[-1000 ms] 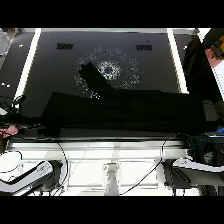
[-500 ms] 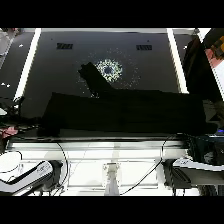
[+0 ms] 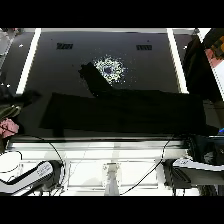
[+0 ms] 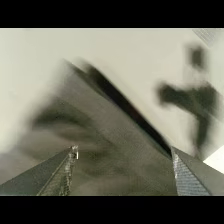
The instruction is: Fold the clothes and pants, and hang the long-sleeved shirts on hangers.
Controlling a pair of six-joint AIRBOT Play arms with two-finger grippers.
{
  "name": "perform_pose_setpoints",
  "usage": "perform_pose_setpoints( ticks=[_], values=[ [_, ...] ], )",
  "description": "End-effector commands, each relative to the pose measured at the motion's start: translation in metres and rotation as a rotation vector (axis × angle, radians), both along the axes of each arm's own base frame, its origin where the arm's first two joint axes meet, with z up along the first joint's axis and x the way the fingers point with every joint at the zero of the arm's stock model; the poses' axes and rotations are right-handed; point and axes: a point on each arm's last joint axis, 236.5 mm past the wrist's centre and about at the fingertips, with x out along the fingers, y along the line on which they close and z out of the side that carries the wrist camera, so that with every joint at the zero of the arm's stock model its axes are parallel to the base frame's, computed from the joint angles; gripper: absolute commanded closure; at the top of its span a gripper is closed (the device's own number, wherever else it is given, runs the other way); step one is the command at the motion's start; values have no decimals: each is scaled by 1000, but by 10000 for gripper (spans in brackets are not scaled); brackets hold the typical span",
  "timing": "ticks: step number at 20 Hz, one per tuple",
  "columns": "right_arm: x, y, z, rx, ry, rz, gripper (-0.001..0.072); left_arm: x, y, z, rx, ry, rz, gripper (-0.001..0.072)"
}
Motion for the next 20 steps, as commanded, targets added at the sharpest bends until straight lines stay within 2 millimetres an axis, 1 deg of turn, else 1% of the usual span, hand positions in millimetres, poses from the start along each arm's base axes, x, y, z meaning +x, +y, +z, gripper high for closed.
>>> perform_pose_setpoints(
  ticks=[1, 2, 4, 6, 7, 9, 11, 12, 13, 15, 16, 20],
  values=[
    [51, 17, 23, 95, -173, -32, 43, 48, -74, 43, -151, -138, -98, 276],
    [57, 29, 12, 152, -156, -19, 43, 54, -98, 30, -176, -104, -123, 279],
    [73, 49, -4, 268, -163, 3, 42, 70, -139, 1, -250, -21, -103, 278],
    [85, 56, -10, 337, -194, -2, 40, 91, -176, -22, -308, 2, -107, 278],
    [88, 56, -13, 340, -196, -3, 39, 102, -193, -35, -325, 14, -109, 278],
    [89, 51, -15, 314, -195, -10, 39, 113, -214, -66, -315, 59, -142, 279],
    [90, 50, -14, 305, -199, -6, 38, 118, -227, -95, -327, 111, -153, 291],
    [90, 49, -14, 304, -199, -5, 39, 121, -230, -104, -350, 132, -137, 312],
    [90, 49, -14, 303, -200, -5, 39, 124, -233, -108, -378, 144, -118, 312],
    [90, 49, -14, 302, -201, -6, 39, 130, -231, -113, -388, 142, -97, 326],
    [90, 49, -14, 302, -201, -6, 39, 132, -229, -114, -385, 139, -89, 389],
    [91, 48, -14, 300, -203, -8, 39, 134, -228, -115, -397, 148, -59, 389]
  ],
)
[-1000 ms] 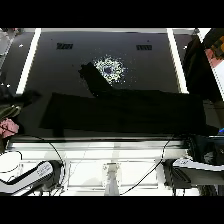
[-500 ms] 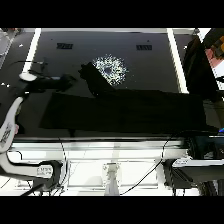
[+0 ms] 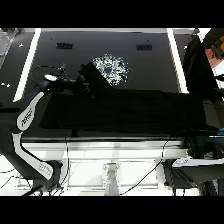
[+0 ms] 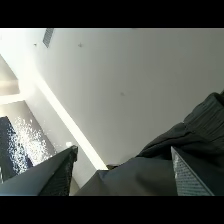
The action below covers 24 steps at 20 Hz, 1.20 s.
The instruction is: Fold the clothes and pants, and hang the long-sleeved shirts on hangers.
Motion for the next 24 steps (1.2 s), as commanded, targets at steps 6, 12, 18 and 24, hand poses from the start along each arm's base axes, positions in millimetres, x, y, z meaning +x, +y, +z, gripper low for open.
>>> perform_pose_setpoints(
  ticks=[6, 12, 18, 24],
  values=[
    [2, -3, 1, -8, -10, -9, 39, -3, -13, -15, -34, 66, 28, 391],
    [3, -4, 1, -13, -12, -13, 39, -1, -19, -17, -83, 95, 60, 702],
    [-22, -22, -39, -94, 147, 7, 42, 39, 7, 61, -162, -67, 126, 704],
    [-20, -17, -115, 21, 229, 55, 97, 19, 31, 114, 39, -213, 0, 705]
  ],
)
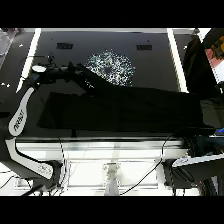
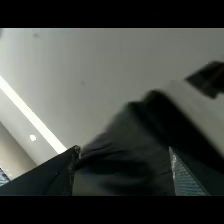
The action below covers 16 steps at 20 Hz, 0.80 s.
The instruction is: Fold the clothes and pants, and hang the long-sleeved shirts on hangers.
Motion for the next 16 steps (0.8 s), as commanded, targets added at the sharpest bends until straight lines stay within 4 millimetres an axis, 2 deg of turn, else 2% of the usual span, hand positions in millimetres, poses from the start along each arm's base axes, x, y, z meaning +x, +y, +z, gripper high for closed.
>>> perform_pose_setpoints(
  ticks=[1, 4, 7, 10, 12, 13, 15, 16],
  values=[
    [9, 16, -37, 94, -2, 65, 97, -20, 2, 19, 97, -36, -96, 705],
    [24, 32, -56, 110, -20, 140, 97, -35, -10, 17, 89, -5, -162, 705],
    [39, 30, -68, 38, -11, 159, 98, -37, -13, 17, 88, -2, -171, 705],
    [48, 42, -73, 36, -9, 184, 110, -37, -13, 17, 88, -2, -172, 705],
    [52, 52, -75, 38, -4, 207, 239, -37, -13, 17, 88, -2, -172, 705],
    [54, 56, -75, 40, -4, 217, 362, -37, -13, 17, 88, -2, -172, 705],
    [55, 65, -74, 58, -2, 233, 689, -36, -12, 16, 93, -4, -169, 705],
    [55, 68, -72, 70, -4, 239, 695, -33, -6, 15, 111, -11, -155, 705]
  ],
)
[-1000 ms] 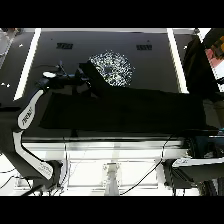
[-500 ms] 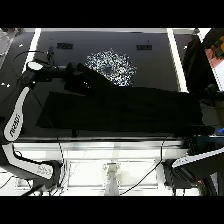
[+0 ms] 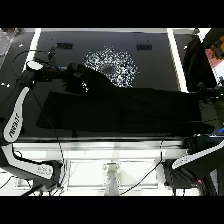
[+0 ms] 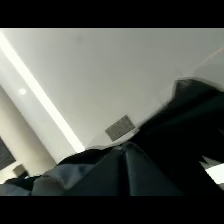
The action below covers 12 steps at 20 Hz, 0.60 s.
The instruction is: Fold the clothes and pants, and hang the long-sleeved shirts on hangers.
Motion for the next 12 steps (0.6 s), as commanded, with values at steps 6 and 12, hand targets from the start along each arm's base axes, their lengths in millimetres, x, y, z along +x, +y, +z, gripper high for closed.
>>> perform_pose_setpoints(
  ticks=[6, 12],
  values=[
    [48, -3, 77, -4, -180, 7, 697, 66, 87, 47, -74, -164, 337, 705],
    [64, -39, 135, -115, -217, -92, 698, 69, 96, 71, -48, -214, 298, 704]
  ],
)
